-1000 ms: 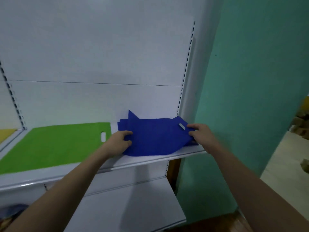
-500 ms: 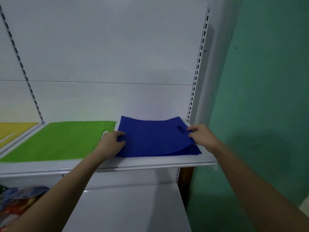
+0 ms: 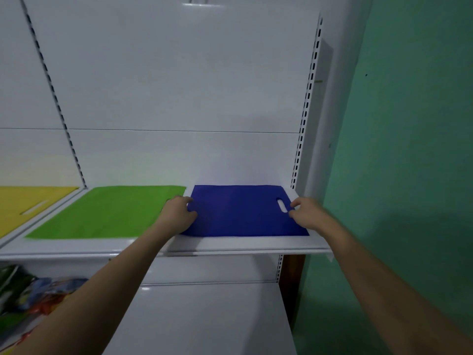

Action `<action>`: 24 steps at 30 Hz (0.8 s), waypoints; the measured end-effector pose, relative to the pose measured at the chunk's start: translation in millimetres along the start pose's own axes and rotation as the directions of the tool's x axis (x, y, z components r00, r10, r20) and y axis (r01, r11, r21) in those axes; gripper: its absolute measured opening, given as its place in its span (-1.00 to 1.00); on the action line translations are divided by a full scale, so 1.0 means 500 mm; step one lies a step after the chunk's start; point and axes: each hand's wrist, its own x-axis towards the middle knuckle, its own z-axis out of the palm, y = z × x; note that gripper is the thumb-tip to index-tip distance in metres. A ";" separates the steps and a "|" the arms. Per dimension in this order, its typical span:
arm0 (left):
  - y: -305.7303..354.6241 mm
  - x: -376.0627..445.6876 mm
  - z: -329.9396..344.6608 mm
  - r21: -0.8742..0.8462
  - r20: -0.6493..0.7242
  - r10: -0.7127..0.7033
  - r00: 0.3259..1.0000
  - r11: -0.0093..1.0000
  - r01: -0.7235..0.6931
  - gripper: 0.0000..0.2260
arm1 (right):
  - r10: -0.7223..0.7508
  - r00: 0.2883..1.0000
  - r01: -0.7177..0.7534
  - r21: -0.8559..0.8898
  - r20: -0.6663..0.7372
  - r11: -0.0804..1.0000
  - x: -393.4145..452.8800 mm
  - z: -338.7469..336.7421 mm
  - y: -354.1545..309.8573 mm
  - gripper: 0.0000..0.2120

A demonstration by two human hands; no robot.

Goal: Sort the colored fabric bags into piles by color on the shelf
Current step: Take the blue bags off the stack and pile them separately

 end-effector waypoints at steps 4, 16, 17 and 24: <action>0.006 -0.029 -0.013 -0.009 -0.070 0.010 0.997 1.000 -0.010 -0.60 | -0.068 0.995 0.065 -0.045 -0.071 0.997 -0.010 -0.005 -0.008 -0.73; -0.099 -0.221 -0.147 0.204 -0.258 -0.241 0.936 0.933 0.296 -0.69 | -0.536 0.810 0.471 0.283 0.236 0.836 -0.112 0.149 -0.301 -0.72; -0.117 -0.244 -0.166 0.219 -0.262 -0.271 0.926 0.918 0.331 -0.70 | -0.571 0.776 0.498 0.296 0.268 0.815 -0.130 0.171 -0.335 -0.71; -0.251 -0.407 -0.328 0.221 -0.318 -0.446 0.837 0.823 0.523 -0.73 | -0.749 0.549 0.686 0.311 0.371 0.657 -0.276 0.293 -0.571 -0.69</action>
